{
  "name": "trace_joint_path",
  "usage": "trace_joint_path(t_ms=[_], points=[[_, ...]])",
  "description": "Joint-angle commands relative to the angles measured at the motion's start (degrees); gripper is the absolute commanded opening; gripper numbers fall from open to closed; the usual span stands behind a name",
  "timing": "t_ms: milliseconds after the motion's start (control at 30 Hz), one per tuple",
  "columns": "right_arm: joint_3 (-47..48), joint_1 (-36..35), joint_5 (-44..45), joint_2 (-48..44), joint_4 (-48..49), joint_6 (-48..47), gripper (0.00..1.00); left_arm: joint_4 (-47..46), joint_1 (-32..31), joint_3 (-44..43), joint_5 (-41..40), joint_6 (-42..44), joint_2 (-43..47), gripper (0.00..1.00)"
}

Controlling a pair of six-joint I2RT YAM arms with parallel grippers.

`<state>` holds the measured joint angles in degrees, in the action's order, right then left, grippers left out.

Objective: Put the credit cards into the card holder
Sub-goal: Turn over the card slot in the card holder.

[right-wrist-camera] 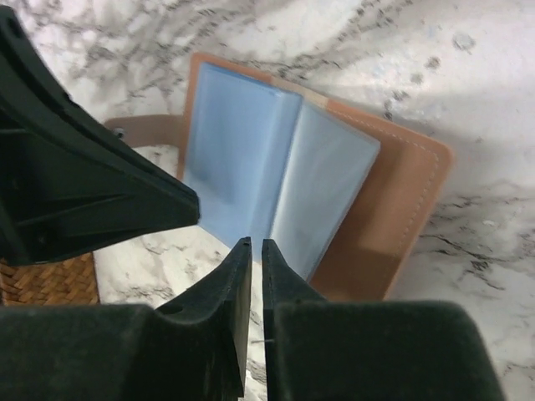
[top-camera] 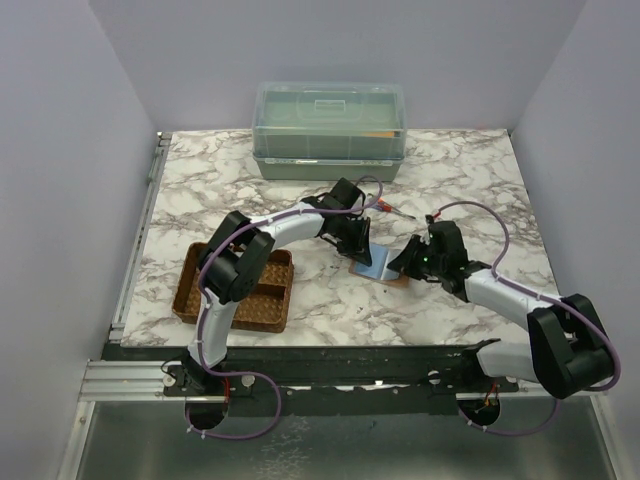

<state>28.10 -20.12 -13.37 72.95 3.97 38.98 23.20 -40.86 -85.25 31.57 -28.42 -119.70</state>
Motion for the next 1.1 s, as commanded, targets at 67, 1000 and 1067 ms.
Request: trace_joint_path(t_ms=[67,1000,1067], points=[[-3.9,0.1,6.4,0.9,-3.8,5.1,0.10,-0.9,-0.2,1.5,-0.2,-0.4,0.9,0.05],[4.1,-0.1,-4.0,-1.0,-9.2,-5.2,0.27,1.6,0.4,6.3,-6.7,3.2,24.2,0.53],[5.2,-0.2,-4.0,-1.8,-10.6,-6.2,0.31,4.0,0.4,7.2,-8.8,2.5,28.5,0.60]])
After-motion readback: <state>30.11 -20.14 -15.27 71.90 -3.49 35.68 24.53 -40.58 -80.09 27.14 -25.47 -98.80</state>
